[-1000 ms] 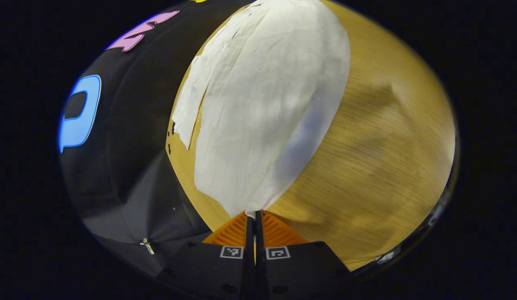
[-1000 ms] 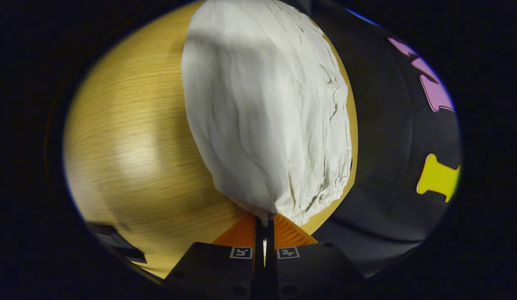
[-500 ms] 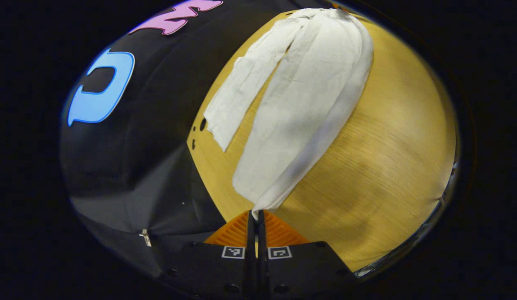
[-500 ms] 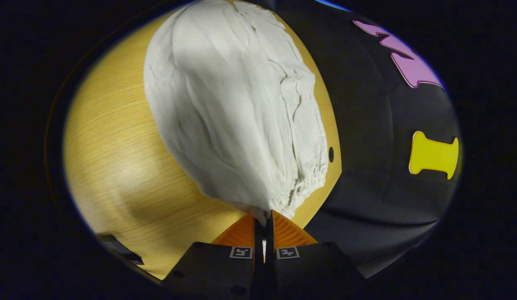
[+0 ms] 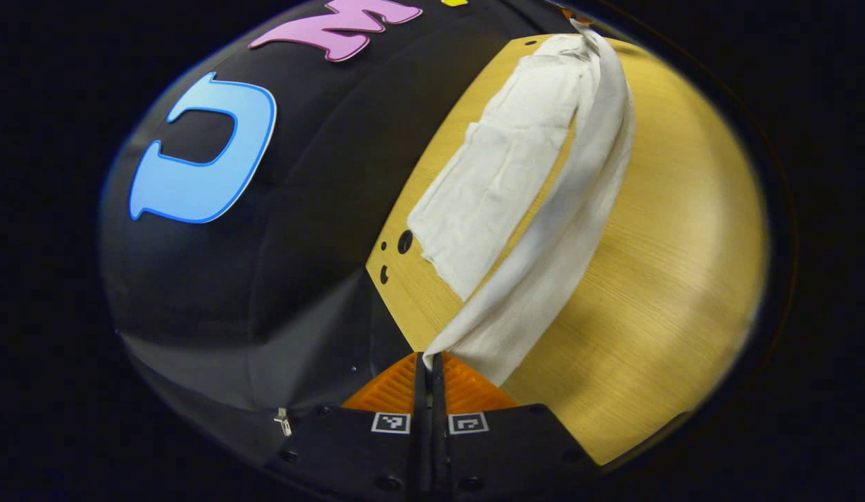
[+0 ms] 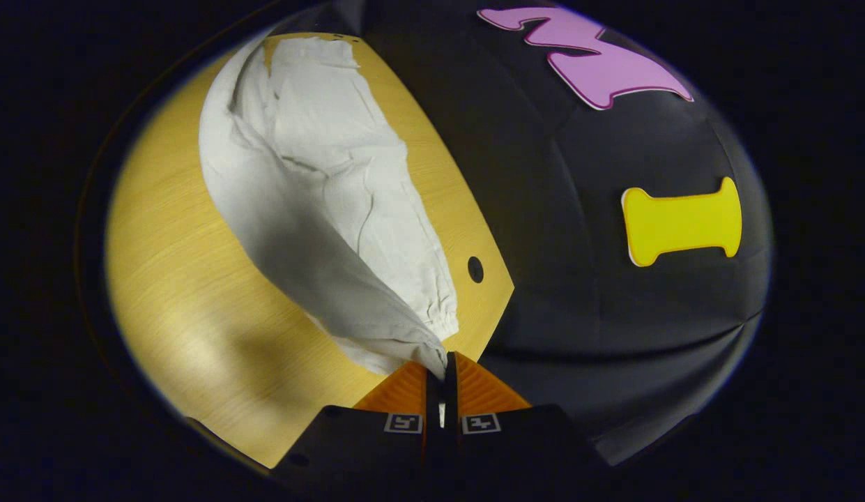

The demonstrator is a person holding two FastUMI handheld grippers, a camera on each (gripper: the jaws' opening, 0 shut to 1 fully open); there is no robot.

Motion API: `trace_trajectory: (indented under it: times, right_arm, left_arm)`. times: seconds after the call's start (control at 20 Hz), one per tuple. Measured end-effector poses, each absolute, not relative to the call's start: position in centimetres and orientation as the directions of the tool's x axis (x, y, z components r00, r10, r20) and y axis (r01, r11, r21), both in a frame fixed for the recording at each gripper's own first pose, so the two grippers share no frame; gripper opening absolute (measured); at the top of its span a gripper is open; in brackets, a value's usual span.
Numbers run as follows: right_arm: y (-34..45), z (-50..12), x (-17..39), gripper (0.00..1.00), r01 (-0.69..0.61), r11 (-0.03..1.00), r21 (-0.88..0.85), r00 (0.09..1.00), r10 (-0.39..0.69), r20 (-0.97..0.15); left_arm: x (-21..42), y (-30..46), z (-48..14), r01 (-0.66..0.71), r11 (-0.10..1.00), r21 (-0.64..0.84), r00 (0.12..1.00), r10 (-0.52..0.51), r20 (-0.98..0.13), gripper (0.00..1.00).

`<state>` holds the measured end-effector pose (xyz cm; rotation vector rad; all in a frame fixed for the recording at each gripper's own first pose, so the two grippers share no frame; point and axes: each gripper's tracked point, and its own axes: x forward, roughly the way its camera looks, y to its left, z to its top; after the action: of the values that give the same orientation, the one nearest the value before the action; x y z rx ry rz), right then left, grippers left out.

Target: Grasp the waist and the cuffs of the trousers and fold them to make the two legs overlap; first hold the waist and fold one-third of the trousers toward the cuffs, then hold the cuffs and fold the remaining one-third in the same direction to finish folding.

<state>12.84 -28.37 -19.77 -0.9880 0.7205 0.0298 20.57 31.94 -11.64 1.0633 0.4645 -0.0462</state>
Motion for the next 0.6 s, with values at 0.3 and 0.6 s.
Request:
trace_trajectory:
  times: [0.3, 0.6]
  right_arm:
    - [-29.8, -17.9, 19.5, 0.06, -0.208, 0.654, -0.727, 0.793, -0.322, -0.517]
    - [-31.9, -18.8, 24.9, 0.06, -0.153, 0.669, -0.728, 0.787, -0.363, -0.498]
  left_arm:
    - [28.4, 31.8, -8.2, 0.211, 0.552, 0.807, 0.913, 0.183, -0.364, 0.05]
    - [36.9, 30.3, -8.9, 0.167, 0.711, 0.683, 0.891, 0.188, -0.414, 0.06]
